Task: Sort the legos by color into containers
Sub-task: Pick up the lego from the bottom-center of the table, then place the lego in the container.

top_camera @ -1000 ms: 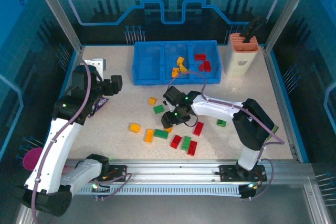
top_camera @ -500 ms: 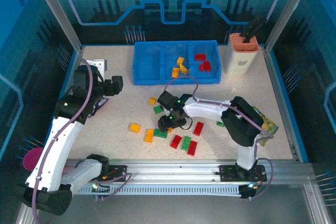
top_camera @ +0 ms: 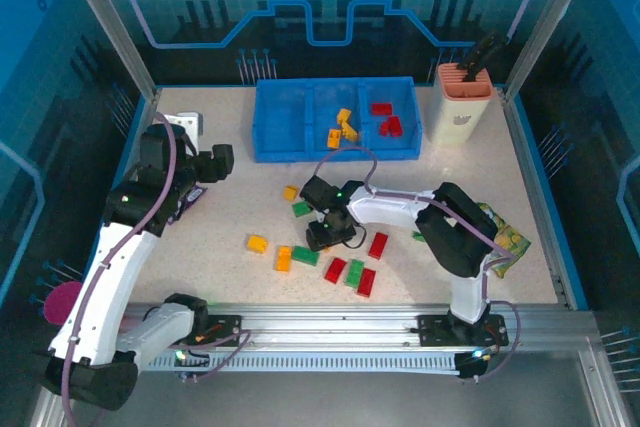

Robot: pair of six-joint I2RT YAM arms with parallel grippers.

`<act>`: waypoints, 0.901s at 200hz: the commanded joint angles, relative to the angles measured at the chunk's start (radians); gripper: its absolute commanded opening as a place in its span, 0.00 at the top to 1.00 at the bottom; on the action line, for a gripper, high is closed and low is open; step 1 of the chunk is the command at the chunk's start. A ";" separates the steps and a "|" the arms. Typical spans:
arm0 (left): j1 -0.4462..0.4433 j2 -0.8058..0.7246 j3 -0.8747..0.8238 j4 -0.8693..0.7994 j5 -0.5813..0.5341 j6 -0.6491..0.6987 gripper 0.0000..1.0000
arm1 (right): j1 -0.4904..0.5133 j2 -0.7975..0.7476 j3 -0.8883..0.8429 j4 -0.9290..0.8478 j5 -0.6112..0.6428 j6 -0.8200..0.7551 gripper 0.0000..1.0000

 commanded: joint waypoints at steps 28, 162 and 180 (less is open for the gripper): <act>0.011 -0.012 -0.018 0.016 0.022 0.013 0.16 | -0.033 -0.011 -0.052 -0.076 0.068 -0.024 0.55; -0.006 -0.085 -0.183 -0.142 0.192 -0.206 0.18 | -0.308 0.193 0.640 -0.156 0.246 -0.437 0.64; -0.037 -0.090 -0.252 -0.143 0.183 -0.271 0.18 | -0.340 0.273 0.752 -0.133 0.243 -0.448 0.65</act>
